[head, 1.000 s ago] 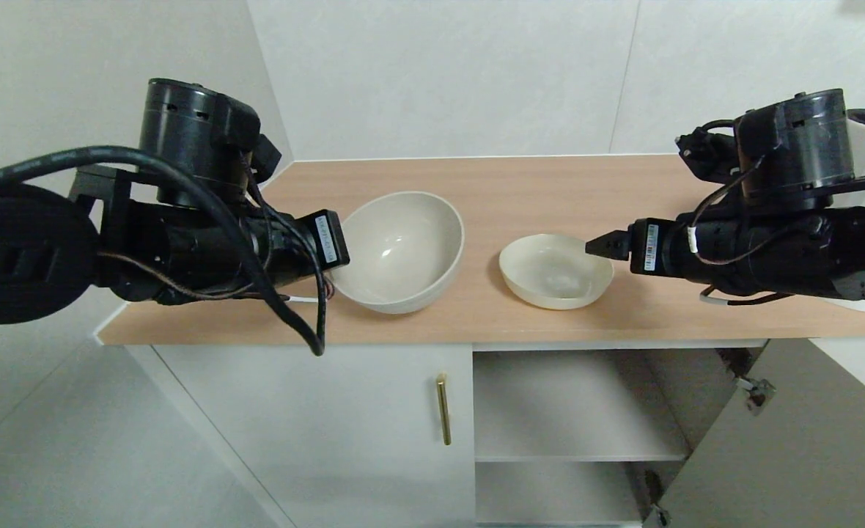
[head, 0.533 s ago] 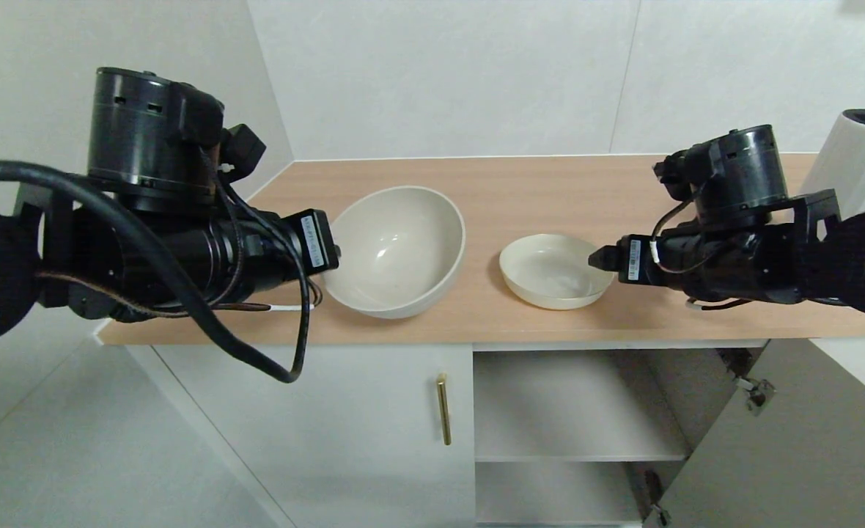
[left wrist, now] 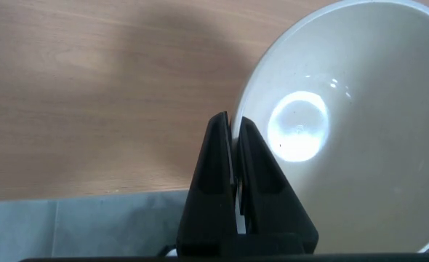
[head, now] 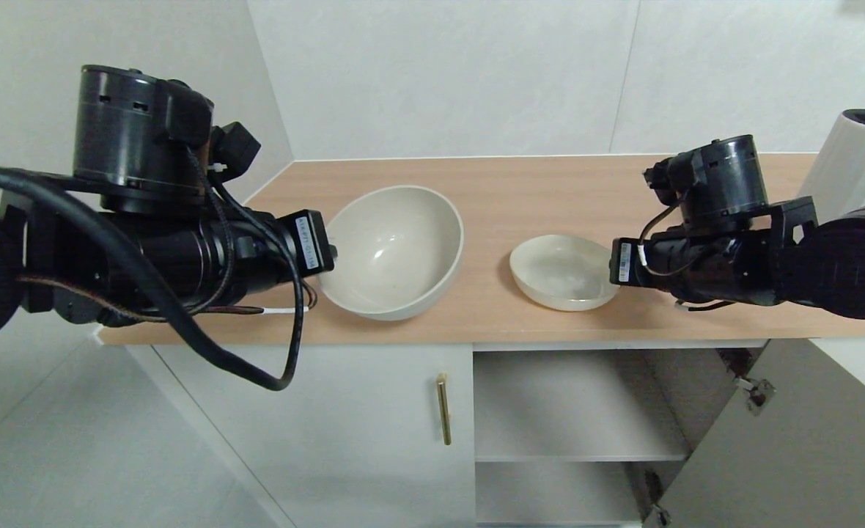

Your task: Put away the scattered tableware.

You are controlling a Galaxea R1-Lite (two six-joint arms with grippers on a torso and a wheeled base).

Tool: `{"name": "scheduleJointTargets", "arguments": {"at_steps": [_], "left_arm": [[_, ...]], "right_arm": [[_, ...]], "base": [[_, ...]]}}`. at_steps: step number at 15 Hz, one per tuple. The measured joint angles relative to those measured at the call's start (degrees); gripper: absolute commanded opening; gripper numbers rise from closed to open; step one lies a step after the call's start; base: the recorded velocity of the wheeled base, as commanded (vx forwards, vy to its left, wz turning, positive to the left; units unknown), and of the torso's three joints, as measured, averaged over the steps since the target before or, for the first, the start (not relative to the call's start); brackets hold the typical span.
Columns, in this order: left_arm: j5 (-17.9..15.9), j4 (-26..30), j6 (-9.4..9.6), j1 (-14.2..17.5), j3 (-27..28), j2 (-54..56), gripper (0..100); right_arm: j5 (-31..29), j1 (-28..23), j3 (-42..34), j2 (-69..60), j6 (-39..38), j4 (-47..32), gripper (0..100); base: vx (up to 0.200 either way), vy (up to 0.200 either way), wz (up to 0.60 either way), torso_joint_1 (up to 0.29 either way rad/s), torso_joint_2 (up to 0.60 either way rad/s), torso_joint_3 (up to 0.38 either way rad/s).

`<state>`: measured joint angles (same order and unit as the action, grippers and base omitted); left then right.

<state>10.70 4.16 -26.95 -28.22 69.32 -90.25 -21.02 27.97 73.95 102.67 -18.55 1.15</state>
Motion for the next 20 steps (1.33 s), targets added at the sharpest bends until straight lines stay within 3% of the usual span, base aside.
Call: {"name": "scheduleJointTargets", "arguments": {"at_steps": [8, 9, 13, 20], "left_arm": [[-0.09, -1.49, 0.07, -1.29, -2.43, 2.85, 0], [-0.12, -4.25, 0.77, -1.6, -4.33, 4.17, 0], [-0.34, -12.34, 6.95, -2.06, -14.45, 8.72, 0], [-1.21, -13.08, 8.02, -1.71, -28.96, 18.14, 0]], "right_arm": [[2.3, 0.43, -1.82, -2.69, -2.19, 0.05, 0], [3.17, 0.52, -3.45, -4.13, -2.27, 0.0, 0], [7.78, 1.5, -8.62, -11.08, -2.08, -0.41, 0], [9.3, 5.72, -24.86, -25.53, -1.87, -0.61, 0]], "base": [[0.0, 0.0, 0.0, 0.0, 0.0, 0.0], [0.0, 0.0, 0.0, 0.0, 0.0, 0.0], [0.0, 0.0, 0.0, 0.0, 0.0, 0.0], [0.0, 0.0, 0.0, 0.0, 0.0, 0.0]]}}
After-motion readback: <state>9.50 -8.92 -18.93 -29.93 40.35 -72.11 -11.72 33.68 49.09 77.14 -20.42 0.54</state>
